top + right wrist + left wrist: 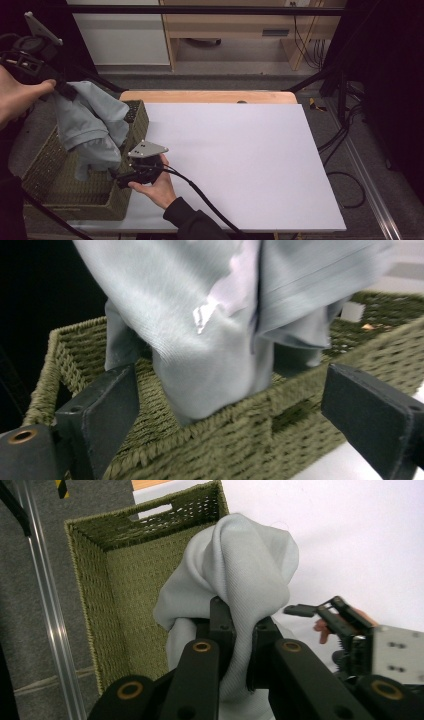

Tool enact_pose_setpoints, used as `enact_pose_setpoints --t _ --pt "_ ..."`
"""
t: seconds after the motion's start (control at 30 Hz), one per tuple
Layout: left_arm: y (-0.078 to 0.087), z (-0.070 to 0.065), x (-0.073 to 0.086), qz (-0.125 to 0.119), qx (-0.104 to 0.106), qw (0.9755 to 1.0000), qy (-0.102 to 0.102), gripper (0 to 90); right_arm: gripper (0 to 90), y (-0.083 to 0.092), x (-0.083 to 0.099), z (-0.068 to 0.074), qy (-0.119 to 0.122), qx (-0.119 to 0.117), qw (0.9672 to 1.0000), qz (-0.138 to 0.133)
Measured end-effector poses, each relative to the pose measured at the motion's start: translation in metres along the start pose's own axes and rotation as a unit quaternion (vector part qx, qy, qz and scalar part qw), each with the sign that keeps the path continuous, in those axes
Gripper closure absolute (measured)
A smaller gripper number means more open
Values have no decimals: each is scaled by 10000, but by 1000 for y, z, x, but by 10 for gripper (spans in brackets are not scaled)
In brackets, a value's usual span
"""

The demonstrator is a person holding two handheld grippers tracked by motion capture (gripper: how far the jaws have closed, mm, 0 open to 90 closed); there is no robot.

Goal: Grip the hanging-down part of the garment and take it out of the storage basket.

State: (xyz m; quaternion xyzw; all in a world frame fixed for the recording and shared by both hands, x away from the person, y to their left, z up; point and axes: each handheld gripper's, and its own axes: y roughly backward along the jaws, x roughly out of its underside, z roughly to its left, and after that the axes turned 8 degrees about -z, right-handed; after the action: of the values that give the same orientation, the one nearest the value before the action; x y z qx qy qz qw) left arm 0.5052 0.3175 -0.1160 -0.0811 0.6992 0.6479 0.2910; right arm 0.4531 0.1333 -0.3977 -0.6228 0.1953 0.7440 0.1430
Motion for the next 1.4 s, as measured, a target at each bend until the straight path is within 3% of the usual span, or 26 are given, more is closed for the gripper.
enact_pose_setpoints --t 0.03,0.13,0.2,0.3,0.43,0.5,0.67,0.73,0.8,0.87,1.07,1.17,1.4 --pt "0 -1 0 -11 32 10000 -11 843 127 -8 2 1 146 -30 9999 9" --pt "0 -2 -1 -15 13 10000 -25 843 166 -20 5 5 110 -57 9999 96" --pt "0 -3 -1 -9 24 10000 -36 843 242 -27 6 7 129 -86 9998 131" --pt "-2 -4 0 4 21 10000 -55 843 429 -34 6 10 193 -8 9996 221" --pt "0 -1 1 -24 25 10000 -65 843 778 -33 5 10 120 -38 9998 177" --pt "1 1 3 -35 20 10000 -42 843 863 -29 2 9 164 -104 9997 168" --pt "6 5 6 -107 27 9999 18 843 871 -15 -6 4 274 -243 9993 50" --pt "7 7 7 -131 23 9999 37 843 872 -3 -12 3 174 -245 9995 -2" --pt "9 9 8 -148 43 9999 53 843 873 13 -19 -4 259 -255 9993 -125" --pt "9 8 9 -157 39 9999 53 843 873 24 -25 -8 229 -188 9995 -133" --pt "8 5 8 -197 95 9998 12 843 875 50 -41 -17 423 -116 9987 -242" --pt "7 2 8 -206 131 9997 -16 843 875 72 -53 -23 528 -33 9981 -323" --pt "4 -6 7 -231 264 9993 -138 843 876 107 -77 -33 650 271 9961 -536"
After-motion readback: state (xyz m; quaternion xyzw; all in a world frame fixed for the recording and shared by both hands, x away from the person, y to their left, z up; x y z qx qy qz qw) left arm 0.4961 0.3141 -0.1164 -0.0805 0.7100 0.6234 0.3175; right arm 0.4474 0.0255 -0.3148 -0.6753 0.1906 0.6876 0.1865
